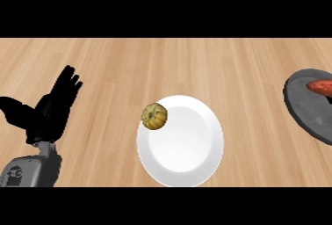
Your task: Pick the sweet potato from the plate and place it in the pan
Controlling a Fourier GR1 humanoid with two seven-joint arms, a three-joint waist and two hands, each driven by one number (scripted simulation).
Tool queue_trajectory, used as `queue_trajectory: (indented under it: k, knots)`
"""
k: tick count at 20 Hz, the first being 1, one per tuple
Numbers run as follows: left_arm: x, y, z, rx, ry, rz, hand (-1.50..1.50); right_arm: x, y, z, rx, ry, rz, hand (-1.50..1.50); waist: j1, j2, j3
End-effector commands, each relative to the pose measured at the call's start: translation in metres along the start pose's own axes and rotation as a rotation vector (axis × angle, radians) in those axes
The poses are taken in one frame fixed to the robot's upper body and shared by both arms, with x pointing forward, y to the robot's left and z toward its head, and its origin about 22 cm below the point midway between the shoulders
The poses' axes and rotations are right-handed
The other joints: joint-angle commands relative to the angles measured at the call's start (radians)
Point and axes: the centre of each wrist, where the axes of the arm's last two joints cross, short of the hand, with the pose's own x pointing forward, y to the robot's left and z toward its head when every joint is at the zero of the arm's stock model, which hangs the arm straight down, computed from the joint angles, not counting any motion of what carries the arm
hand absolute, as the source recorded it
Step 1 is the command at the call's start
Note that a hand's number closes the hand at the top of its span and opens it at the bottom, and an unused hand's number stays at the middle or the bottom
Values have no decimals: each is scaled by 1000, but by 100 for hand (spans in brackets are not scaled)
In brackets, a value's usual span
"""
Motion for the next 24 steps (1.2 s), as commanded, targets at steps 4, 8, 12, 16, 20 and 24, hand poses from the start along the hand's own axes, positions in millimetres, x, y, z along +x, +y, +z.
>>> queue_trajectory:
  k: [4,8,12,16,20,24]
  knots:
    - [9,-1,0,4,9,-14,0,-8,39,0,159,203,-98,-150,7,2,1]
    - [-15,6,-8,15,-1,3,0,-41,33,27,159,178,-171,-150,0,9,2]
    - [8,9,-2,-2,-7,-14,0,-34,39,20,62,122,-308,-150,3,3,3]
    - [-6,-2,5,6,11,1,0,-44,8,16,-44,137,-523,-150,-8,-2,2]
    - [-12,6,10,-2,17,20,0,-76,-21,48,-102,168,-711,-150,-5,2,3]
    - [-7,8,3,25,15,7,0,-107,-46,94,-110,133,-827,-150,-24,2,4]
